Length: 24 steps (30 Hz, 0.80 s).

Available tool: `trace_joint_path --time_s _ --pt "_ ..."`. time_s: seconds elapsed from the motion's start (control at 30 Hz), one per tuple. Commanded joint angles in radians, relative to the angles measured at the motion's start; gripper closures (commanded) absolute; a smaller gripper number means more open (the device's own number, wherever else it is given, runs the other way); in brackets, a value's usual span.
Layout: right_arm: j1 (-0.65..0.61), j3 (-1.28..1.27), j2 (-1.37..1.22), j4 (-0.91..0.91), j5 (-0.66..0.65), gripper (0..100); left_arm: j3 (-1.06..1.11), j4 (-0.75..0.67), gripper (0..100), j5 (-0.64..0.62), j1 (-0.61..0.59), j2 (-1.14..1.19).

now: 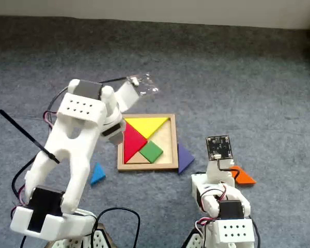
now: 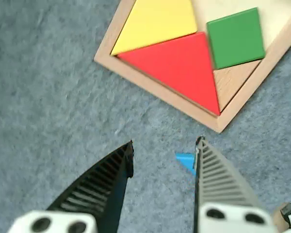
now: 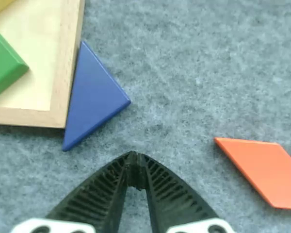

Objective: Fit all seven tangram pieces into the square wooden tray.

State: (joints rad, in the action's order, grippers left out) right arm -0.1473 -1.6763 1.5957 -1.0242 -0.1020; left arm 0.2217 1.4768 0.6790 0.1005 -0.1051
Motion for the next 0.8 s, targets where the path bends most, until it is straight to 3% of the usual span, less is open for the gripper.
trace_joint_path --time_s 0.0,0.17,0.33,0.77 --pt "0.015 -0.081 0.007 0.019 0.003 99.2 0.073 0.006 80 -0.032 -0.159 -0.038" --pt "0.015 -0.081 0.007 0.019 0.003 99.2 0.254 -0.021 80 -0.071 -0.24 -0.045" --pt "0.015 -0.081 0.007 0.019 0.003 99.2 0.374 -0.178 80 -0.304 -0.263 -0.047" --pt "0.015 -0.081 0.007 0.019 0.003 99.2 0.493 -0.201 80 -0.358 -0.193 -0.047"
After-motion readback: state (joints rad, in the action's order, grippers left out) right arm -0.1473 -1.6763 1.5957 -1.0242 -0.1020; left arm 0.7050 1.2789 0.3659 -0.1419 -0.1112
